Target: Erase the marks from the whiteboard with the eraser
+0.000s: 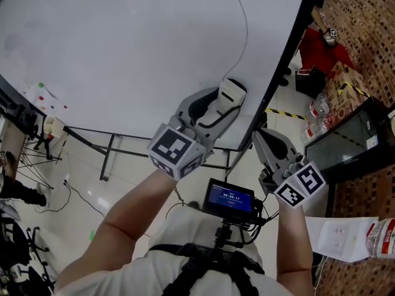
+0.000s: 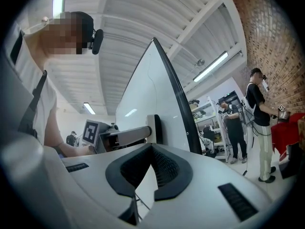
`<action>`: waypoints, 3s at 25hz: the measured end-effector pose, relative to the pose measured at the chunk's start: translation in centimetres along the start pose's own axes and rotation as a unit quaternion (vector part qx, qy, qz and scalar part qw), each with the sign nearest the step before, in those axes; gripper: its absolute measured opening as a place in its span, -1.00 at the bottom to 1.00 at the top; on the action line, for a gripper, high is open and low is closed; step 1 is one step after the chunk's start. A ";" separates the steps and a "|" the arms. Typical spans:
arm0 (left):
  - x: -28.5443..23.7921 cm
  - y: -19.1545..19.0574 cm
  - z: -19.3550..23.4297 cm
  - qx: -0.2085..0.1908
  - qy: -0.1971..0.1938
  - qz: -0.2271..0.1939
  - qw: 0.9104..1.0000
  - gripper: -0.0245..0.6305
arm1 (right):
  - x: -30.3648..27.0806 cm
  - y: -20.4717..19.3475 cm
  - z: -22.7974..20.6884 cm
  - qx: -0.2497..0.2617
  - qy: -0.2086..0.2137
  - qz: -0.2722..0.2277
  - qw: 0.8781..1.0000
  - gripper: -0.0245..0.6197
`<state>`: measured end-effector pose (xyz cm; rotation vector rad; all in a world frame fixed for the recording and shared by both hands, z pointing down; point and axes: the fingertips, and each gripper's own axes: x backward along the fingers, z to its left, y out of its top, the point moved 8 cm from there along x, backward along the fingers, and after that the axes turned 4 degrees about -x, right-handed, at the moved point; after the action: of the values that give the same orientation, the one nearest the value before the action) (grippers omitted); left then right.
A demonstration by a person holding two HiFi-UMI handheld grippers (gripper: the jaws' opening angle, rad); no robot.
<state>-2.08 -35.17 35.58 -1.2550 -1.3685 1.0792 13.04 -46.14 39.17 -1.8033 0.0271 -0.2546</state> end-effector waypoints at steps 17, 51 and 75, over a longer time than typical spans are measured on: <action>-0.9 -3.0 -0.5 -0.019 -0.043 0.057 0.997 -0.21 | -0.4 -0.2 -0.6 -0.014 -0.001 -0.001 1.000 -0.89; 0.7 2.3 -1.7 -0.363 0.089 0.174 0.911 -0.21 | -2.3 5.1 0.2 0.002 0.053 -0.049 0.997 -0.89; 0.2 4.9 -1.9 -0.460 0.082 0.160 0.869 -0.21 | -3.5 6.9 1.1 0.033 0.064 -0.046 0.996 -0.89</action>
<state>0.52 -34.58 31.06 -2.2704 -1.6318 0.4601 10.62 -46.20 31.76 -1.7220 0.0257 -0.4331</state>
